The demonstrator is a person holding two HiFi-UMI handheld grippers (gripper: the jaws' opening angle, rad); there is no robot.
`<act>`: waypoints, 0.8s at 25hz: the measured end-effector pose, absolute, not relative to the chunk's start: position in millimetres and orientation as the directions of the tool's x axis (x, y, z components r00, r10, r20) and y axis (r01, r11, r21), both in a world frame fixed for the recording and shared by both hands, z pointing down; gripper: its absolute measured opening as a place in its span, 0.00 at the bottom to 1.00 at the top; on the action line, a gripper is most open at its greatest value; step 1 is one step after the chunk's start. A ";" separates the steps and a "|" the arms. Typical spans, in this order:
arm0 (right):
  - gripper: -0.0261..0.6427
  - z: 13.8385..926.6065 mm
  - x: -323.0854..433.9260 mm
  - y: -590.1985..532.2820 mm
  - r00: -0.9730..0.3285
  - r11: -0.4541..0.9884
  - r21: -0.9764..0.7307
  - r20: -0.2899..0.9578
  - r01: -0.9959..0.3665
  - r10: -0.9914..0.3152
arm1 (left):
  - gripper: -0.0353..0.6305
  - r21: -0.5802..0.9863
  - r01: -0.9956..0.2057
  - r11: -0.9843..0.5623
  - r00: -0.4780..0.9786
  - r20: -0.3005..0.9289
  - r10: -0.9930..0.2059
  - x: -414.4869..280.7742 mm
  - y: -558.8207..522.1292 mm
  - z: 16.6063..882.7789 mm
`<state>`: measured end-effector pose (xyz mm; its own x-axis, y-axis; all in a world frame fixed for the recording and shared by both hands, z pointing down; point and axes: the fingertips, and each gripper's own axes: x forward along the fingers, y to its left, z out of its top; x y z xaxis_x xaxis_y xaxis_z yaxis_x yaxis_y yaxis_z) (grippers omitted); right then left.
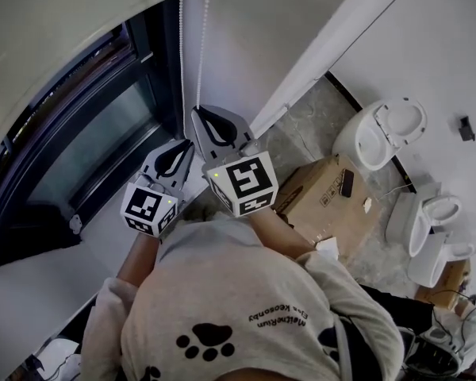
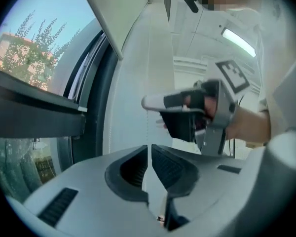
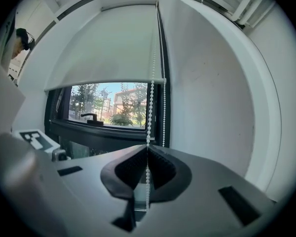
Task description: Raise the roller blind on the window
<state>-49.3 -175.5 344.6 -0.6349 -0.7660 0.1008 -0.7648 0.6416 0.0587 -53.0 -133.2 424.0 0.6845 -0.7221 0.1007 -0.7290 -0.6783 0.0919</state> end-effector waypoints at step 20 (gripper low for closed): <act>0.06 345.0 -50.0 -177.4 -0.688 0.693 0.057 0.088 -0.719 -0.721 | 0.19 -0.007 -0.683 -0.730 0.729 -0.062 -0.681 -54.3 -164.4 226.9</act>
